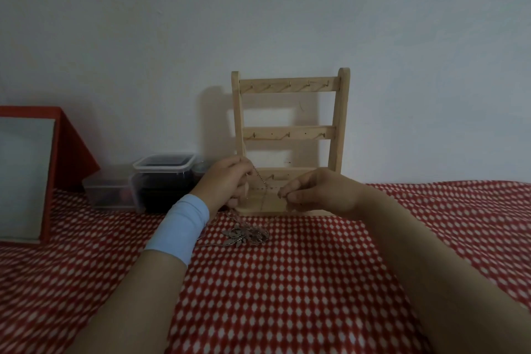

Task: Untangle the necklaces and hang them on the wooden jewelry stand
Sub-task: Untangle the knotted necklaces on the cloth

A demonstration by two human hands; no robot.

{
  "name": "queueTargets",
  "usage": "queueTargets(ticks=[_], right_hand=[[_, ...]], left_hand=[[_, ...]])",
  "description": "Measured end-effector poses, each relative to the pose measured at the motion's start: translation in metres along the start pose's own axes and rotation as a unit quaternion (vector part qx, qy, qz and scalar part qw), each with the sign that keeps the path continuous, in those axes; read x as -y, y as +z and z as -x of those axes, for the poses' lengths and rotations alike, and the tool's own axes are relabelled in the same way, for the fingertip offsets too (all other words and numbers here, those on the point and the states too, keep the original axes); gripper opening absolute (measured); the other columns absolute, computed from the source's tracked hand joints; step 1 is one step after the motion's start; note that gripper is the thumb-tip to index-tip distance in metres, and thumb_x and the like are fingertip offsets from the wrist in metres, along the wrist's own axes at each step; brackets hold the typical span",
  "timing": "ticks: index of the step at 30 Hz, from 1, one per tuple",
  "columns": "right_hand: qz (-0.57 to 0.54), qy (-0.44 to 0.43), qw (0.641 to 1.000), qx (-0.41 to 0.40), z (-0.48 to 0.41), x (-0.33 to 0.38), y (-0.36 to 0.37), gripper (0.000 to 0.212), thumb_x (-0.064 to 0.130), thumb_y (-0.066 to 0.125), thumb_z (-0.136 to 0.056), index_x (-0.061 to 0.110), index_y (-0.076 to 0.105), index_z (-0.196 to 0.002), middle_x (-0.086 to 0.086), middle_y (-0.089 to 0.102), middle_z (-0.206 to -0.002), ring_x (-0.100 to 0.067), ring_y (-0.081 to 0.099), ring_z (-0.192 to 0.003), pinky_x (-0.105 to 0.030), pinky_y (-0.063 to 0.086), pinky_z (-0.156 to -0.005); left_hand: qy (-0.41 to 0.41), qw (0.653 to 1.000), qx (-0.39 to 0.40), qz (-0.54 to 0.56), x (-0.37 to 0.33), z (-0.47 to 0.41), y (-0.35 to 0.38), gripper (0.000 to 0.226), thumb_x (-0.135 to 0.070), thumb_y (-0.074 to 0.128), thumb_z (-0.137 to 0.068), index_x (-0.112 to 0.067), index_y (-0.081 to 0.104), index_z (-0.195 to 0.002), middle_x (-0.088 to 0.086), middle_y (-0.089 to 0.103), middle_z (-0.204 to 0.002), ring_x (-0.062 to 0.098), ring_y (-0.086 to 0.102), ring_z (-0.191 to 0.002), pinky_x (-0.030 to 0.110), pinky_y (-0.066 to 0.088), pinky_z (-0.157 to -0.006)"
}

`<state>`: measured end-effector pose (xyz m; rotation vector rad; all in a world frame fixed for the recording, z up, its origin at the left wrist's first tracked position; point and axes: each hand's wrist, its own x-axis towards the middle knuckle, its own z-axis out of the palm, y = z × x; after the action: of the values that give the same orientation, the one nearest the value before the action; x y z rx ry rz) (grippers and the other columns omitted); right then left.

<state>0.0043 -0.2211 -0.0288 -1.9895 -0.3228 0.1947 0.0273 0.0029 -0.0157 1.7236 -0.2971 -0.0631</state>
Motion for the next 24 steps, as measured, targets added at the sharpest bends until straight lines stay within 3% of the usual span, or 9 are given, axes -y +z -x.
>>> queueTargets(ticks=[3, 6, 9, 12, 17, 22, 24], right_hand=[[-0.015, 0.018, 1.0, -0.008, -0.002, 0.001, 0.003, 0.014, 0.005, 0.061, -0.1, 0.006, 0.074, -0.103, -0.007, 0.076, -0.088, -0.016, 0.073, -0.075, -0.029, 0.062, -0.074], [-0.006, 0.016, 1.0, -0.021, -0.001, 0.002, 0.003, 0.017, 0.01, 0.057, -0.103, 0.008, 0.073, -0.102, -0.004, 0.073, -0.089, -0.011, 0.065, -0.064, -0.025, 0.055, -0.064], [-0.023, 0.018, 0.999, -0.018, 0.0, 0.002, 0.003, 0.021, 0.016, 0.053, -0.106, 0.007, 0.071, -0.104, -0.007, 0.075, -0.091, -0.012, 0.06, -0.06, -0.026, 0.053, -0.062], [0.001, 0.025, 1.0, -0.018, 0.001, 0.005, 0.004, 0.025, 0.021, 0.051, -0.107, 0.006, 0.071, -0.109, -0.004, 0.074, -0.084, -0.011, 0.056, -0.056, -0.024, 0.05, -0.057], [0.03, 0.024, 0.999, -0.027, 0.001, 0.008, 0.007, 0.028, 0.021, 0.046, -0.109, 0.008, 0.071, -0.109, 0.001, 0.059, -0.07, -0.01, 0.048, -0.053, -0.025, 0.044, -0.057], [0.075, 0.03, 0.997, -0.005, 0.004, 0.013, 0.009, 0.015, 0.017, 0.063, -0.101, 0.01, 0.073, -0.108, 0.005, 0.057, -0.058, -0.009, 0.049, -0.053, -0.025, 0.047, -0.059], [0.114, 0.026, 0.993, -0.017, 0.003, 0.013, 0.01, 0.013, 0.018, 0.064, -0.1, 0.01, 0.074, -0.104, 0.006, 0.059, -0.054, -0.008, 0.05, -0.051, -0.024, 0.049, -0.061]], left_hand=[[0.006, 0.999, 0.003, -0.044, -0.001, -0.002, -0.003, 0.028, -0.015, 0.045, -0.097, -0.015, 0.052, -0.071, -0.003, 0.035, -0.049, 0.009, 0.031, -0.038, 0.021, 0.036, -0.038], [0.003, 0.997, 0.0, -0.078, 0.001, -0.004, -0.011, 0.03, -0.021, 0.044, -0.099, -0.019, 0.053, -0.071, -0.007, 0.041, -0.047, 0.011, 0.034, -0.042, 0.028, 0.036, -0.049], [0.003, 0.995, -0.003, -0.096, 0.004, -0.005, -0.015, 0.028, -0.025, 0.041, -0.101, -0.016, 0.053, -0.078, -0.003, 0.042, -0.057, 0.009, 0.036, -0.042, 0.027, 0.037, -0.047], [0.006, 0.982, -0.007, -0.19, 0.006, -0.006, -0.016, 0.028, -0.032, 0.036, -0.103, -0.018, 0.052, -0.084, 0.001, 0.049, -0.068, 0.013, 0.041, -0.049, 0.025, 0.036, -0.045], [0.006, 0.972, -0.008, -0.235, 0.01, -0.007, -0.015, 0.028, -0.032, 0.033, -0.104, -0.017, 0.048, -0.087, 0.005, 0.055, -0.078, 0.015, 0.046, -0.057, 0.026, 0.033, -0.045], [-0.039, 0.941, 0.032, -0.335, 0.017, -0.008, -0.012, 0.019, -0.022, 0.034, -0.104, -0.014, 0.049, -0.096, 0.006, 0.061, -0.088, 0.017, 0.054, -0.066, 0.027, 0.042, -0.05], [-0.054, 0.913, 0.044, -0.402, 0.017, -0.005, -0.01, 0.016, -0.017, 0.037, -0.104, -0.008, 0.05, -0.107, 0.005, 0.059, -0.091, 0.014, 0.052, -0.069, 0.024, 0.039, -0.054]])
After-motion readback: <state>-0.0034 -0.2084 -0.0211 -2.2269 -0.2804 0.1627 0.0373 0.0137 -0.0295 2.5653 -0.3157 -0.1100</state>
